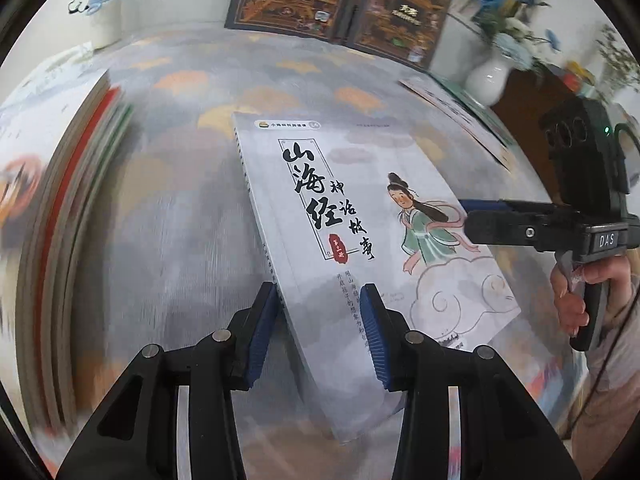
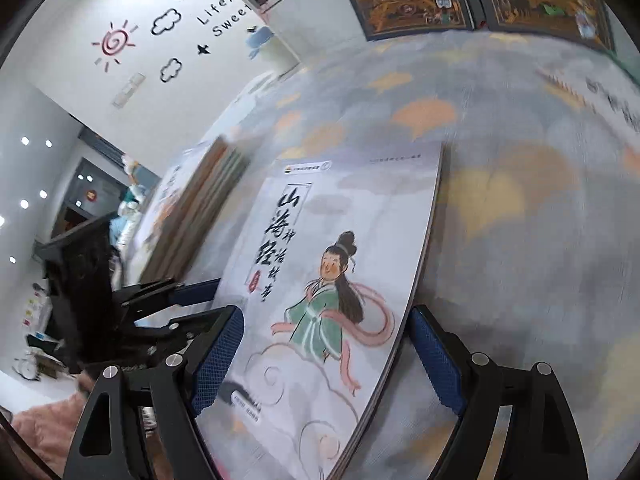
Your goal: Organize books
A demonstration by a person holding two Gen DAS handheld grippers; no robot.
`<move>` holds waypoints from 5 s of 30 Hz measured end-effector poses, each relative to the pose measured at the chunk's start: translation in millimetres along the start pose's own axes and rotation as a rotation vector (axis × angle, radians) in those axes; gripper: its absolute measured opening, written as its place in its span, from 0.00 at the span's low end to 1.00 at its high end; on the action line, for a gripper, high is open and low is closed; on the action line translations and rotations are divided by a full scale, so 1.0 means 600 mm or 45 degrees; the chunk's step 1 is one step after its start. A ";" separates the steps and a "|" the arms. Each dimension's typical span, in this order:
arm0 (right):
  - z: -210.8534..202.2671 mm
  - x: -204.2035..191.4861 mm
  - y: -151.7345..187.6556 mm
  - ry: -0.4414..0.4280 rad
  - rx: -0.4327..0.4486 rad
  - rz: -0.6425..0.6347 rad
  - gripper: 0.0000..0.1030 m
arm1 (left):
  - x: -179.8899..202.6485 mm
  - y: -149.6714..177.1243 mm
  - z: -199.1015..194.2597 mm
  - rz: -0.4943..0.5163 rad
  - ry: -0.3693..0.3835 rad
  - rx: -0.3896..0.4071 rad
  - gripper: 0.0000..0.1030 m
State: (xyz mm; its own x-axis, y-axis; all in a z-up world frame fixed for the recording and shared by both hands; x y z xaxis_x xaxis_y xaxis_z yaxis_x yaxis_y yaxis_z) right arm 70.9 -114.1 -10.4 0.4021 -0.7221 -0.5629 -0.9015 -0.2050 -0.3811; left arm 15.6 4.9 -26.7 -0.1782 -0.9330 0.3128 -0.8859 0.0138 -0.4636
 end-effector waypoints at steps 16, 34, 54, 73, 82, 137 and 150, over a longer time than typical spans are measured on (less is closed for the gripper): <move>-0.016 0.021 0.068 -0.243 0.003 0.089 0.59 | -0.057 -0.005 0.008 -0.181 0.281 -0.051 0.31; -0.006 0.041 0.047 -0.314 -0.032 0.083 0.36 | -0.058 -0.020 0.015 -0.152 0.261 -0.033 0.28; 0.006 0.077 -0.008 -0.261 0.032 0.142 0.16 | -0.053 -0.021 0.014 -0.078 0.194 -0.018 0.28; 0.002 0.068 0.031 -0.315 0.004 0.029 0.14 | -0.052 -0.026 0.016 -0.080 0.184 -0.006 0.28; 0.000 0.062 0.031 -0.286 0.058 -0.017 0.14 | -0.047 -0.023 0.015 -0.068 0.144 0.029 0.28; -0.013 -0.032 0.064 -0.131 0.110 -0.077 0.17 | -0.034 -0.014 -0.028 -0.104 0.195 0.014 0.28; -0.046 -0.110 0.026 -0.139 0.162 -0.202 0.18 | -0.051 -0.054 -0.111 -0.062 0.183 0.141 0.28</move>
State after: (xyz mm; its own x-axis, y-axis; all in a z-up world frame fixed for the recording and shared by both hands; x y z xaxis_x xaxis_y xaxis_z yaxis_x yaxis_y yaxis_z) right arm 25.7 -87.8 41.3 0.5581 -0.6105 -0.5620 -0.8012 -0.2202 -0.5564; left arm 21.1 56.9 34.3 -0.2024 -0.8704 0.4488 -0.8438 -0.0775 -0.5310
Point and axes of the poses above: each gripper's, at about its wrist camera, not at the fingertips, and z roughly the way its jaws point, x to its right, y to its underside, the point moved 5 cm from there along z, roughly the way its jaws point, and after that the axes turned 2 degrees about -x, right-handed, at the moved point
